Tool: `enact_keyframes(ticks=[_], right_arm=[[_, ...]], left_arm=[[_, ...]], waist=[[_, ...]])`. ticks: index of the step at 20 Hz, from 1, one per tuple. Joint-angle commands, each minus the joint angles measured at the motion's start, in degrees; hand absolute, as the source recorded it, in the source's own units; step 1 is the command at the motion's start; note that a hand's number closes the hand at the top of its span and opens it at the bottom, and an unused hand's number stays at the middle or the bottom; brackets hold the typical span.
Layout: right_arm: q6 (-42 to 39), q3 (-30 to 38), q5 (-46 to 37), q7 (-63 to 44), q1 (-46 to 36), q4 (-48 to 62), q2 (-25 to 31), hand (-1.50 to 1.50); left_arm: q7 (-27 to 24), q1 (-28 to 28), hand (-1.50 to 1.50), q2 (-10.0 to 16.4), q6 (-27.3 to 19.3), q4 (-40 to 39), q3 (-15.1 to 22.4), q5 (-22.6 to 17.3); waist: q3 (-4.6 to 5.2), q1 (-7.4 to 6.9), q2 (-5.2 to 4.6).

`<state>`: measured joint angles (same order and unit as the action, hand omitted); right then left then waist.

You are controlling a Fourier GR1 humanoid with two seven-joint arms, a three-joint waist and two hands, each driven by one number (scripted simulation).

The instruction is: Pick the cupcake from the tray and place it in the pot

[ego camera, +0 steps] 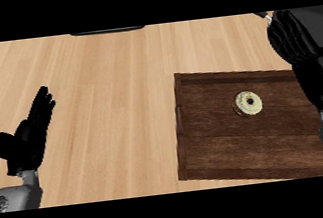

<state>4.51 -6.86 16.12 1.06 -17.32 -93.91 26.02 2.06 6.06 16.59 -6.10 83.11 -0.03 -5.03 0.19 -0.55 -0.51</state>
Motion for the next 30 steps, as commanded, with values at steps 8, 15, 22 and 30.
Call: enact_keyframes(ticks=[8,15,22,30], right_arm=[[12.6,22.4,-11.8,15.4,10.8,1.6,9.0,-1.50],[13.5,15.6,-13.4,44.2,27.1,-10.6,-8.8,-1.50],[13.8,11.3,-26.3,28.7,38.0,-22.5,-3.3,-1.50],[5.6,6.9,-44.2,1.8,41.6,-27.7,7.8,-1.50]], left_arm=[[-5.5,-3.0,0.00,-6.4,-4.3,5.6,-1.0,-1.8],[-8.8,-6.7,0.00,-11.4,-5.7,7.6,5.4,1.9],[-10.4,-6.4,0.00,-10.4,-4.2,6.0,3.6,1.3],[-7.7,-6.7,0.00,-11.0,-4.5,9.3,5.3,1.9]], waist=[[-0.29,6.03,1.04],[-0.25,1.69,0.76],[-0.06,1.10,0.53],[0.11,-0.45,0.28]])
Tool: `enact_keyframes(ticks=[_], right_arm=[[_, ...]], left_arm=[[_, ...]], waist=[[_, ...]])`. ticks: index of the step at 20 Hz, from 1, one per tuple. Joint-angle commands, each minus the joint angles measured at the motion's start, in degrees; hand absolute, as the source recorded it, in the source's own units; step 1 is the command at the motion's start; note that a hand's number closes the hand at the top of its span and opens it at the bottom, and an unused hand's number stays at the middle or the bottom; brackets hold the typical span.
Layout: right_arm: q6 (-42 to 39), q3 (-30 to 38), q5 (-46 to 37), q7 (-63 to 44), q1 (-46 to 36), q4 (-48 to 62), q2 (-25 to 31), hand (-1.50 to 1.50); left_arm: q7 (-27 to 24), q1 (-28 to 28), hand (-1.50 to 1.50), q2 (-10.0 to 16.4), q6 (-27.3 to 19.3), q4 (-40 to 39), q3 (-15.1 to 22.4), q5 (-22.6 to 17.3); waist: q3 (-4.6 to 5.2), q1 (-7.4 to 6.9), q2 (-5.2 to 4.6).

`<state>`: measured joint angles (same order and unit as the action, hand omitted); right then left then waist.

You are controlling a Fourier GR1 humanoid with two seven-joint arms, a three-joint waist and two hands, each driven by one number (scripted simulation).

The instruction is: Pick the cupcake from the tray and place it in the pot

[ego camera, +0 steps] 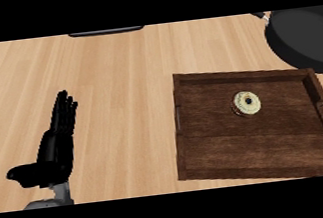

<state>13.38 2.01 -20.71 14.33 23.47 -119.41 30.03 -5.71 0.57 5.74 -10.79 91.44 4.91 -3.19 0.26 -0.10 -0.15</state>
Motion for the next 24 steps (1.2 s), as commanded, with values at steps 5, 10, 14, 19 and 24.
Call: enact_keyframes(ticks=[5,10,14,19,24], right_arm=[[-9.7,-11.2,-15.5,-28.4,-8.1,-4.9,0.2,-1.50],[-14.5,-15.6,-19.3,-34.7,-18.1,0.3,-6.2,-1.50],[-15.6,-19.6,-26.0,-40.1,-20.1,5.0,-8.8,-1.50],[-17.8,-17.6,-25.9,-38.3,-21.0,9.8,-11.6,-1.50],[-16.7,-16.8,-28.0,-34.6,-24.0,16.3,-15.4,-1.50]], left_arm=[[-2.0,-0.9,0.00,-2.2,0.0,-0.9,2.0,1.0],[0.1,-0.2,0.00,-2.2,-0.7,0.2,1.4,2.0],[-2.4,2.5,0.00,-1.0,1.0,-5.0,-1.6,0.7],[0.5,-0.9,0.00,-2.9,-0.4,0.6,1.6,3.2],[-0.6,1.0,0.00,-1.4,1.9,-2.0,-1.7,2.3]], waist=[[-0.15,-0.71,0.00],[-0.24,-0.19,0.13],[-0.22,-0.09,0.05],[-0.26,0.01,0.17],[-0.26,0.04,0.15]])
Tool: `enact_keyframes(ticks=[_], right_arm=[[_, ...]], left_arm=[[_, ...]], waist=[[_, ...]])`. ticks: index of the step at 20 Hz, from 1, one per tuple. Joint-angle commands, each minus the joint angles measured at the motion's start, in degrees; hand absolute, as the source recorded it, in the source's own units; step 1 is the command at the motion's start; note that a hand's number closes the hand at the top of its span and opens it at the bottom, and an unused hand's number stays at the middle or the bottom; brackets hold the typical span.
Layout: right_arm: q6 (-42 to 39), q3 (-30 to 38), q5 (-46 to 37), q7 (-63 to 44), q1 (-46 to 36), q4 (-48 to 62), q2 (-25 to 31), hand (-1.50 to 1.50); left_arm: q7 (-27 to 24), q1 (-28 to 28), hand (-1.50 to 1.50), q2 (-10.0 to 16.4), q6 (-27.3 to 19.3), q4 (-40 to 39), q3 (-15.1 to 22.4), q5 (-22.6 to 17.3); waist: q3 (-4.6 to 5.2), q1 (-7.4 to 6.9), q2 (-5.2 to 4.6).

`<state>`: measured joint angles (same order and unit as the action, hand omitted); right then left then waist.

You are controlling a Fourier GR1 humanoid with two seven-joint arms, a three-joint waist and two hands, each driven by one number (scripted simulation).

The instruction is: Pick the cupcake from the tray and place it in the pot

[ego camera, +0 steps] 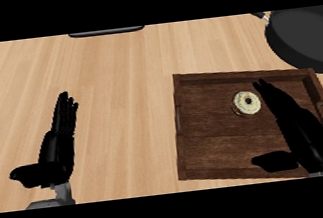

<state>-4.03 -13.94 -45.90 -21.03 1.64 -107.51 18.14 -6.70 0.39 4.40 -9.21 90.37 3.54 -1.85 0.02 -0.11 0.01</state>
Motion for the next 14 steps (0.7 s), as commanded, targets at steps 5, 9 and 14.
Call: enact_keyframes(ticks=[5,9,14], right_arm=[[1.4,4.4,-3.2,6.3,-5.1,11.3,-3.1,-1.50],[4.8,2.0,-6.6,6.8,-5.1,16.0,-6.9,-1.50],[4.2,6.3,-4.7,11.4,-4.8,17.8,-5.1,-1.50]], left_arm=[[-1.4,-0.4,0.00,-1.9,-0.1,-0.3,0.7,2.0],[-1.7,-4.0,0.00,-1.4,1.1,2.4,1.1,1.8],[-0.7,-2.2,0.00,-0.3,2.6,0.7,-1.9,-0.2]], waist=[[-0.02,0.00,-0.01],[-0.03,-0.14,0.00],[-0.03,-0.04,0.00]])
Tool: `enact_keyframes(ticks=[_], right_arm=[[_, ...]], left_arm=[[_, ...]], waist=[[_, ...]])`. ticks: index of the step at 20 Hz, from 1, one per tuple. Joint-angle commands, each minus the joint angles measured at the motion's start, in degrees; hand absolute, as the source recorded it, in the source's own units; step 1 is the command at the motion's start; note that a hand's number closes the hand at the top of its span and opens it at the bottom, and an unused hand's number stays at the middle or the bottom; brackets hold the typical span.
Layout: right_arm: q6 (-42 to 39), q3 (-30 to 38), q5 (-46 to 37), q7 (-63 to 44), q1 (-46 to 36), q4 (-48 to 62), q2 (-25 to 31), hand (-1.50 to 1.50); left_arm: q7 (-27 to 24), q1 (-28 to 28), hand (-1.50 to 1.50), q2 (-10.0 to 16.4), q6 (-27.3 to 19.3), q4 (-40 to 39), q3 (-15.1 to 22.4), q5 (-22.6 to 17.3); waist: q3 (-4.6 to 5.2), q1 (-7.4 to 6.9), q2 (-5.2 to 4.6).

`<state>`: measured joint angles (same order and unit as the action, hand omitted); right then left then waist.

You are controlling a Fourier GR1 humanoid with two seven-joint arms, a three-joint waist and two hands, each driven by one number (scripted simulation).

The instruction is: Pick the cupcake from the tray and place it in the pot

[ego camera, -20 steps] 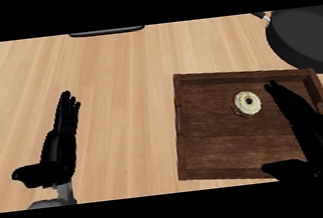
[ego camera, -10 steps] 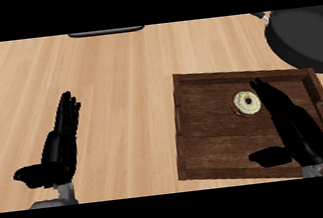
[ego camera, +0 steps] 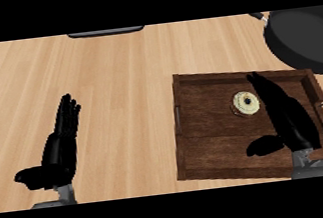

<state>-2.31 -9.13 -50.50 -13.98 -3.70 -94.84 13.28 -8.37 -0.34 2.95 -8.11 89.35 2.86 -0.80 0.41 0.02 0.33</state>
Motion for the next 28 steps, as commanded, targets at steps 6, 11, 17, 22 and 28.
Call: enact_keyframes(ticks=[6,11,17,22,28], right_arm=[[8.7,1.0,-6.2,5.5,-3.3,5.2,-1.5,1.50],[10.2,1.5,-7.7,7.2,-5.7,7.6,-2.6,1.50],[14.9,2.7,-9.0,11.9,-0.1,4.9,-1.4,1.50],[7.4,16.7,-11.3,-15.3,-20.0,22.6,-3.9,1.50],[5.9,23.6,-16.5,-29.8,-33.6,31.3,2.2,1.50]], left_arm=[[0.8,3.0,0.00,-0.4,-0.1,-1.6,-0.8,0.4],[-0.1,-4.3,0.00,2.1,3.5,4.5,-1.4,-1.2],[-2.6,-0.3,0.00,-0.5,1.6,-3.2,-2.3,-0.4],[0.3,2.6,0.00,-1.1,2.1,1.2,2.1,1.4],[1.3,4.7,0.00,-1.6,3.0,1.8,3.5,1.4]], waist=[[-0.42,-0.05,-0.36],[-0.41,-0.36,-0.31],[-0.40,0.08,-0.33],[-0.27,-5.68,-3.51],[-0.27,-9.65,-4.04]])
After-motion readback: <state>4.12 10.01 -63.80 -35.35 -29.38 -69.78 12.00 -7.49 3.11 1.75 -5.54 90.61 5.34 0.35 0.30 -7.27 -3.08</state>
